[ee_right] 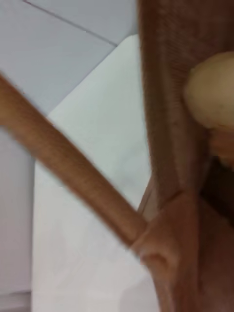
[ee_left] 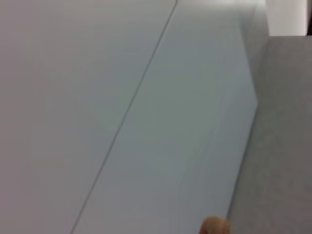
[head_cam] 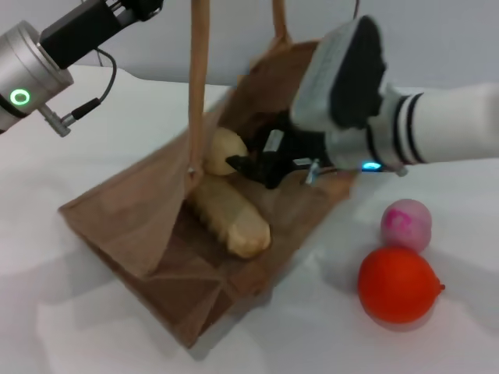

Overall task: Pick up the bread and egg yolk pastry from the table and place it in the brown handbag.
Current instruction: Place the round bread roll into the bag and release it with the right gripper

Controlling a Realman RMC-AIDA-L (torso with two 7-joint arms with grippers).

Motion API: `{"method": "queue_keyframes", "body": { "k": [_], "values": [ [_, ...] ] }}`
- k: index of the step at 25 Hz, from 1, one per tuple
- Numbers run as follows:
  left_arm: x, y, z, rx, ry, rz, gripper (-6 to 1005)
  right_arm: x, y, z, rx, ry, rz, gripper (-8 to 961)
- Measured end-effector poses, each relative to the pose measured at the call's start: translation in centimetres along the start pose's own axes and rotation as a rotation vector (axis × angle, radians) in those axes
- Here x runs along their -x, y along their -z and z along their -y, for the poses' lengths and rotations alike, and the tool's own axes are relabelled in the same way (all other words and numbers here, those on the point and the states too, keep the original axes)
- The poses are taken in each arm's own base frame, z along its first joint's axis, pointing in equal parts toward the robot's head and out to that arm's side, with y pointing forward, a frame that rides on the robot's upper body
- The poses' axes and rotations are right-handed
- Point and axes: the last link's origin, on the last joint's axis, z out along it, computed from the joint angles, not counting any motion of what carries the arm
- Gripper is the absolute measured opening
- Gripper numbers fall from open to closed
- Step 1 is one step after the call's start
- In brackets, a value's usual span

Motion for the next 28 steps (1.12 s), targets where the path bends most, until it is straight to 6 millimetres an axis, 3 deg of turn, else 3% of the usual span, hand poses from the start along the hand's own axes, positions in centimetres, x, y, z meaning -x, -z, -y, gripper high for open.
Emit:
{"method": "queue_keyframes", "body": {
  "k": [5, 15, 21, 28],
  "values": [
    [-0.2, 0.2, -0.2, 0.009, 0.000, -0.020, 218, -0.8, -1.4, -0.6, -0.071, 0.069, -0.034, 260],
    [-0.6, 2.5, -0.3, -0.030, -0.004, -0.086, 222, -2.3, -2.1, -1.0, -0.149, 0.127, -0.062, 257],
    [-0.7, 4.1, 0.0, -0.085, -0.013, -0.117, 224, -0.9, -1.6, -2.6, -0.123, 0.082, 0.027, 436],
    [-0.9, 6.0, 0.4, -0.159, -0.026, -0.148, 227, -0.5, 0.0, -3.3, -0.144, 0.040, 0.104, 820]
  ]
}}
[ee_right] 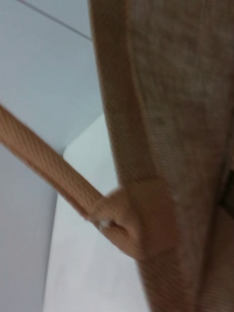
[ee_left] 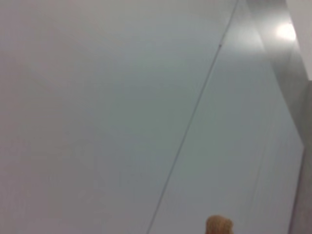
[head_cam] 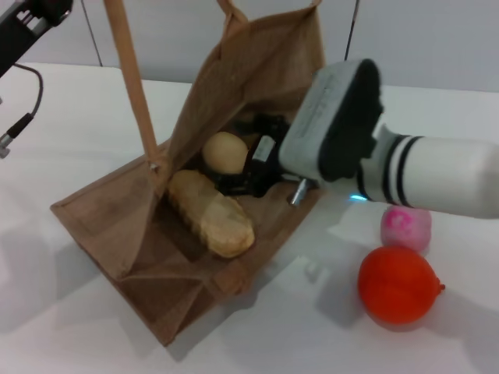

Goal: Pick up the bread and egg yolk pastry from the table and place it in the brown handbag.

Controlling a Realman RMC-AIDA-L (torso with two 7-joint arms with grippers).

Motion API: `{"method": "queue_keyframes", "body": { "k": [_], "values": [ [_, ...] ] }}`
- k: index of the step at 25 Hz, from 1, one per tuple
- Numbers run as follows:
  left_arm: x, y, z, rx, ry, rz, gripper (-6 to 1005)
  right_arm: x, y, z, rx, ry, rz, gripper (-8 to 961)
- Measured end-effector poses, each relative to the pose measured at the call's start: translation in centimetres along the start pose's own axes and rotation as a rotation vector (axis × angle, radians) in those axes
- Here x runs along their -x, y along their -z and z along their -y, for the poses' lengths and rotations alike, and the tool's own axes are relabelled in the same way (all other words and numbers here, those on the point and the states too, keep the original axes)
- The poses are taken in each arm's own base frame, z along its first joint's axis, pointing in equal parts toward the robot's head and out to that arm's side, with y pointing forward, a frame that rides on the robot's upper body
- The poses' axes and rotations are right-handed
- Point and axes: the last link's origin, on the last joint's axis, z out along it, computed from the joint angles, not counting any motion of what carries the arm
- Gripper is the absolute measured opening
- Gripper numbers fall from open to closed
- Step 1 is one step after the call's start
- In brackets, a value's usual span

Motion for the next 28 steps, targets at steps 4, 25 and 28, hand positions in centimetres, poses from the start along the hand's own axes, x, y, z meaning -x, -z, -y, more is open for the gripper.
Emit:
{"method": "queue_keyframes", "body": {
  "k": [4, 25, 28],
  "values": [
    [0.1, 0.4, 0.7, -0.055, -0.013, 0.003, 229, -0.4, 2.2, 1.3, -0.074, -0.066, 0.046, 887],
    [7.0, -0.4, 3.3, -0.265, -0.220, 0.228, 289, -6.9, 12.0, 8.5, -0.276, -0.412, 0.128, 881],
    [7.8, -0.3, 3.4, -0.304, -0.267, 0.219, 368, -7.7, 12.2, 8.7, -0.297, -0.427, 0.178, 882]
  ]
}}
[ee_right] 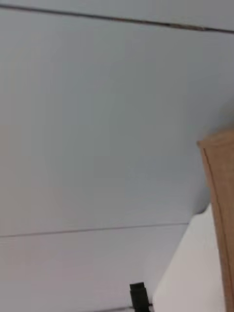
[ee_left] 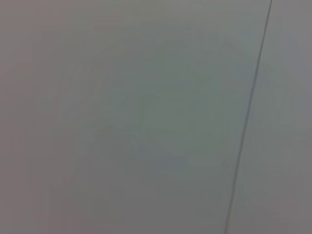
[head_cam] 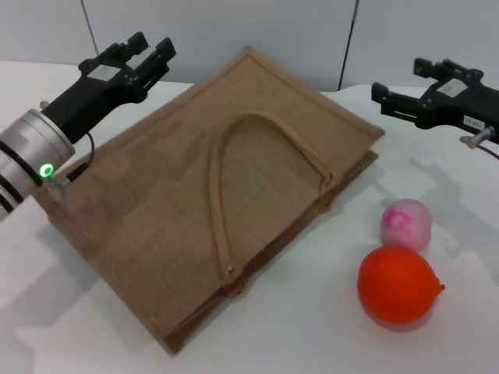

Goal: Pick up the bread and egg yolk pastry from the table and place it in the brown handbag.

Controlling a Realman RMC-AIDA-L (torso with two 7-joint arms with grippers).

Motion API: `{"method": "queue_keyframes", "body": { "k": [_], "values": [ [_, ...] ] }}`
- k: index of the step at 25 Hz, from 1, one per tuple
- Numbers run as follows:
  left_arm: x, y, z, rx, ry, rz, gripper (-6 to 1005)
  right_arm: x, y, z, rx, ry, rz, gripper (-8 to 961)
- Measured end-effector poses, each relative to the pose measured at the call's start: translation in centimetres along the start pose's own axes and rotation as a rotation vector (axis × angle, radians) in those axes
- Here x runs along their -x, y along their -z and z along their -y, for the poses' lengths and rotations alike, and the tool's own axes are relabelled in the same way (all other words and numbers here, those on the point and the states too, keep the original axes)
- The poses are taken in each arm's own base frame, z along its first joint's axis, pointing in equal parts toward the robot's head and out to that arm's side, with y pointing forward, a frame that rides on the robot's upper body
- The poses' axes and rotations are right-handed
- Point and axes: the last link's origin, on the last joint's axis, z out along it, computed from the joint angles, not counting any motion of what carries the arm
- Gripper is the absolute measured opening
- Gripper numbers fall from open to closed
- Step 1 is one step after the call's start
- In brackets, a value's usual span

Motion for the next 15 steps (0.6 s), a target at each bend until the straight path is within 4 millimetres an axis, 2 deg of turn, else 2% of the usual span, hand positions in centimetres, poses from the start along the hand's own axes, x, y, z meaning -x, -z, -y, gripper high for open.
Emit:
{"method": "queue_keyframes", "body": {
  "k": [4, 8, 15],
  "values": [
    [1.1, 0.0, 0.0, -0.098, -0.058, -0.032, 473, -1.4, 0.4, 0.7, -0.041, 0.039, 0.071, 882],
    [1.9, 0.1, 0.3, -0.214, -0.089, -0.059, 640, -3.5, 1.2, 1.6, -0.113, 0.043, 0.153, 882],
    [2.2, 0.9, 0.8, -0.350, -0.086, -0.116, 800, -5.7, 5.6, 2.9, -0.329, 0.063, 0.472, 882]
  ]
}}
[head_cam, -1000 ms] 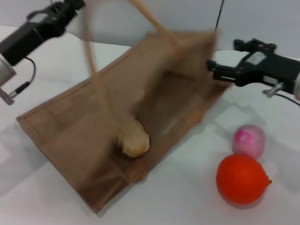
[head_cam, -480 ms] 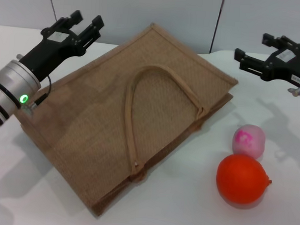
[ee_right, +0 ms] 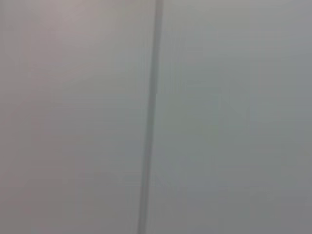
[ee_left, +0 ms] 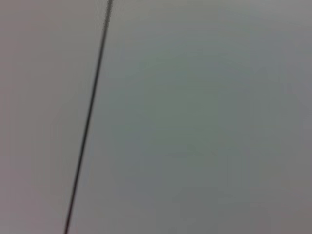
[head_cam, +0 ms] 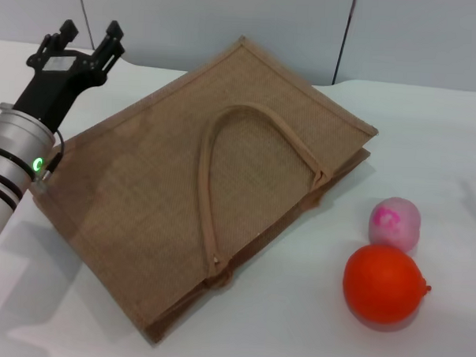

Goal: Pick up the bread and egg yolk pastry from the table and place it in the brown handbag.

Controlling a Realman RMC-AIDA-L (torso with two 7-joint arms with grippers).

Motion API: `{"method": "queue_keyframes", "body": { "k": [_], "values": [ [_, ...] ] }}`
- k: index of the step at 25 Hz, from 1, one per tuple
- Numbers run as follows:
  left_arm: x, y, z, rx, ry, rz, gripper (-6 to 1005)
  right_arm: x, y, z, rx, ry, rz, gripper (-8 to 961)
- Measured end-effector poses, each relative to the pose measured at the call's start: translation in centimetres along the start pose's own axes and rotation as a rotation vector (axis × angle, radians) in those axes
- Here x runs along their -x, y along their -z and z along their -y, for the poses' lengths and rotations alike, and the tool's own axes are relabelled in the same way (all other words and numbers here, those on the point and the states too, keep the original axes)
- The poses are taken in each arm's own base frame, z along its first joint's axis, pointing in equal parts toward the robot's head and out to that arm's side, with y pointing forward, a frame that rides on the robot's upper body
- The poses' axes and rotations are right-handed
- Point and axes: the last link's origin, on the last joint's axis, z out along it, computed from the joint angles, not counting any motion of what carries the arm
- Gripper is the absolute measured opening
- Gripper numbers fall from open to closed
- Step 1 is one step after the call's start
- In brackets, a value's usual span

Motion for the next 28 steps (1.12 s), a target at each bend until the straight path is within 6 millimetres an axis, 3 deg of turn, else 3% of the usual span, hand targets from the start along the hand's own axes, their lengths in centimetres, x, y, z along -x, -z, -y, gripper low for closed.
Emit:
{"method": "queue_keyframes", "body": {
  "k": [4, 8, 28],
  "values": [
    [0.0, 0.5, 0.3, -0.041, 0.030, -0.017, 797, 0.3, 1.9, 0.8, -0.091, -0.018, 0.099, 882],
    [0.1, 1.0, 0.7, -0.070, 0.047, -0.032, 794, 0.6, 2.6, 1.1, -0.111, -0.031, 0.128, 882],
    [-0.2, 1.2, 0.3, -0.056, 0.070, -0.064, 788, 0.1, 1.9, 1.1, -0.098, -0.101, 0.088, 882]
  ]
}}
